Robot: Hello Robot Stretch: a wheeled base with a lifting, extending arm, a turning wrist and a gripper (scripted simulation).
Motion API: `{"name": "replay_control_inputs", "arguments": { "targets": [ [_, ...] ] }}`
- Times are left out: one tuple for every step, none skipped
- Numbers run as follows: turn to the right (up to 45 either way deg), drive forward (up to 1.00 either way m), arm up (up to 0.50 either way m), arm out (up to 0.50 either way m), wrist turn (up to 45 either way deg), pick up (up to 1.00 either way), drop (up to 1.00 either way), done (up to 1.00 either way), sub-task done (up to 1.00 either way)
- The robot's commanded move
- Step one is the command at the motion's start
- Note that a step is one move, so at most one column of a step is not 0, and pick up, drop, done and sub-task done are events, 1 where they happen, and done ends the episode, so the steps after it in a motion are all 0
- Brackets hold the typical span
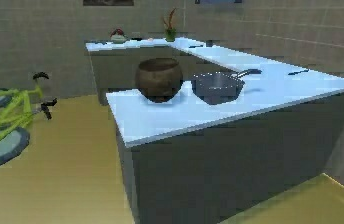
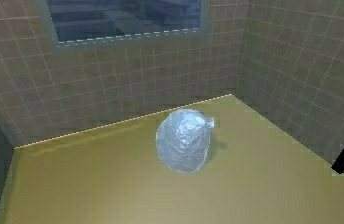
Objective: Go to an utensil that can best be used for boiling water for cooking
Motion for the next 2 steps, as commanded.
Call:
{"name": "replay_control_inputs", "arguments": {
  "targets": [
    [-9.0, 0.0, 0.0, 0.0, 0.0, 0.0, 0.0, 0.0, 0.0],
    [0.0, 0.2, 0.0, 0.0, 0.0, 0.0, 0.0, 0.0, 0.0]
  ]
}}
